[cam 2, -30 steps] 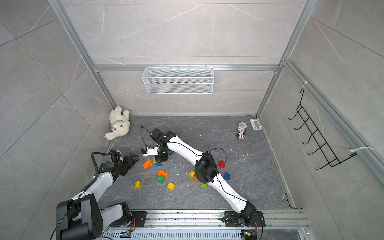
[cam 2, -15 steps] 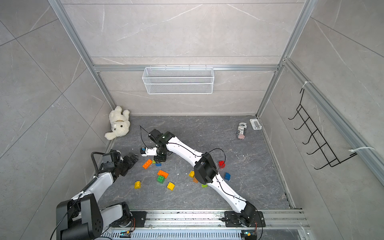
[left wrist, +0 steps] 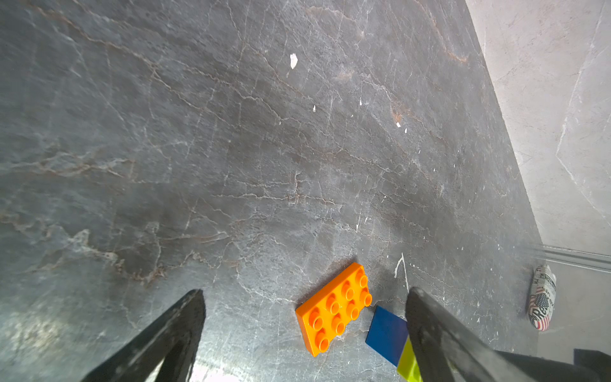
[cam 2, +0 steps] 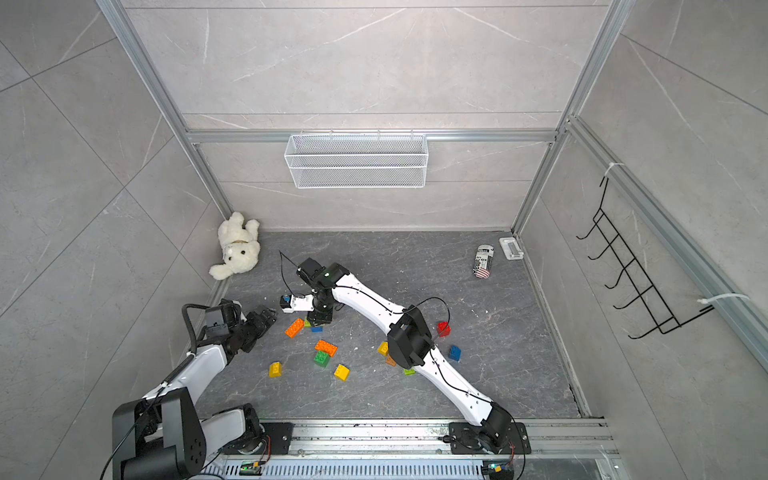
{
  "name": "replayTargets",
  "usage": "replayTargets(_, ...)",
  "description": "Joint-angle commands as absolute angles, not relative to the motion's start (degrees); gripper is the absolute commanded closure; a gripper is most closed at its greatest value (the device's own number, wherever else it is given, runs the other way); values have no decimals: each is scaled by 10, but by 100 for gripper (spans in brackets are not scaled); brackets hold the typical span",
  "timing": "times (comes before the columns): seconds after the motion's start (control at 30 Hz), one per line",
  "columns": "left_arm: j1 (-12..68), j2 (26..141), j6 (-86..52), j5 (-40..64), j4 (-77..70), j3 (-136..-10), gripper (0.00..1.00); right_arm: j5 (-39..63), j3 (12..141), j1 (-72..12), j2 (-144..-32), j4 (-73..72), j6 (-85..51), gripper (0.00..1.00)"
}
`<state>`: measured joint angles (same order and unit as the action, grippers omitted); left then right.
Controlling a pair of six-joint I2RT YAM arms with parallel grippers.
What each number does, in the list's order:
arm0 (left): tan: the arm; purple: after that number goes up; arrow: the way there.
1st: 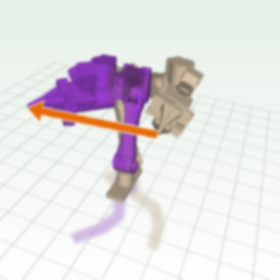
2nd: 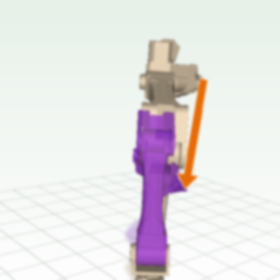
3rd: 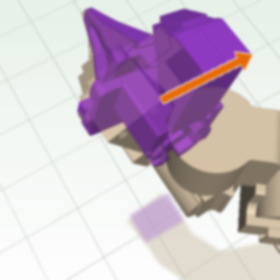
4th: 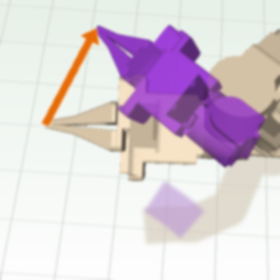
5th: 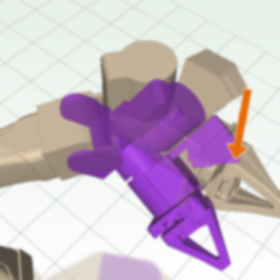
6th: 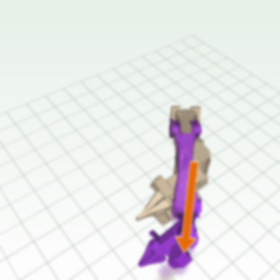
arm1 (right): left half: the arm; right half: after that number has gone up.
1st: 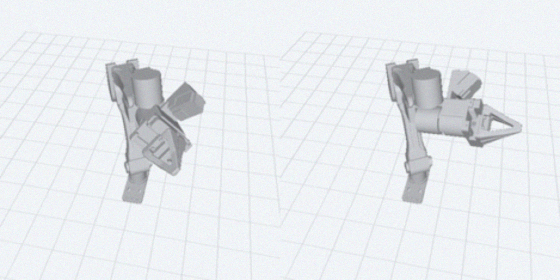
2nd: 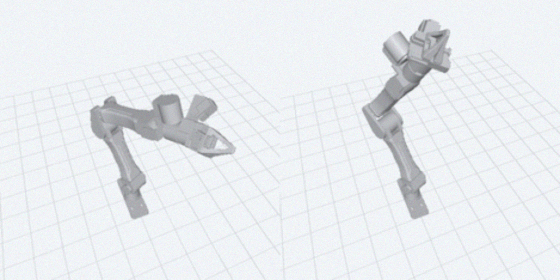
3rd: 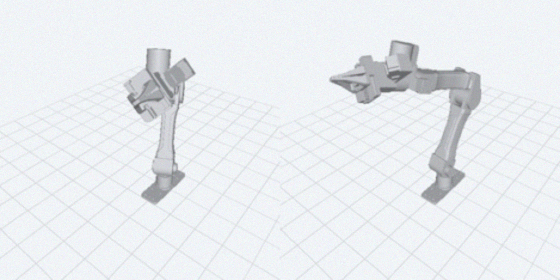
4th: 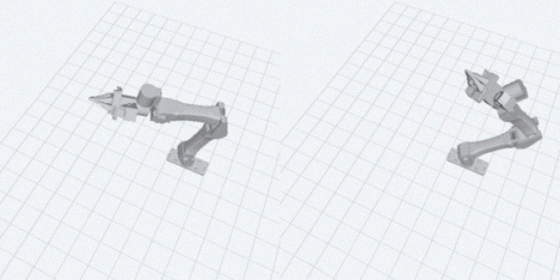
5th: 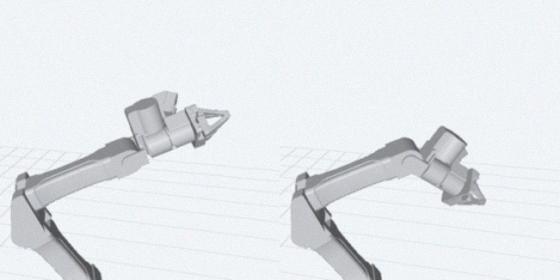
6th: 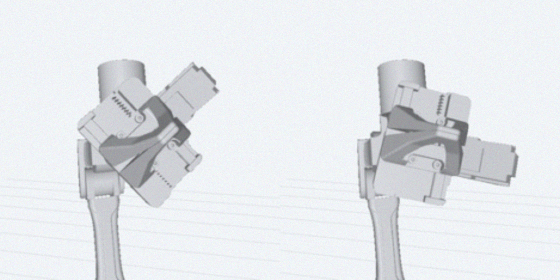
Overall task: Assemble a fork with lego
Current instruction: Assemble the lego brick with the lego brick.
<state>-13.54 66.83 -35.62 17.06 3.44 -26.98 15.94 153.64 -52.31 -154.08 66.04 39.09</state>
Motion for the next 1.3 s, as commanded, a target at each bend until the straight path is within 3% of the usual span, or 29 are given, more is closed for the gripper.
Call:
replayTargets(0.0,-138,665,-354,181,38,-287,3,107,1518,-521,-1593,749,353,76)
replayTargets(0.23,-139,659,-353,181,42,-286,3,105,1450,-521,-1571,720,372,75)
replayTargets(0.37,-139,654,-354,181,44,-286,3,90,1477,-519,-1606,752,365,75)
replayTargets(0.6,-138,666,-355,195,32,-285,3,132,1423,-513,-1515,674,365,76)
replayTargets(0.87,-139,664,-357,194,29,-283,3,127,1570,-505,-1544,747,384,77)
replayTargets(1.27,-139,665,-357,193,26,-280,3,140,1539,-504,-1552,710,381,75)
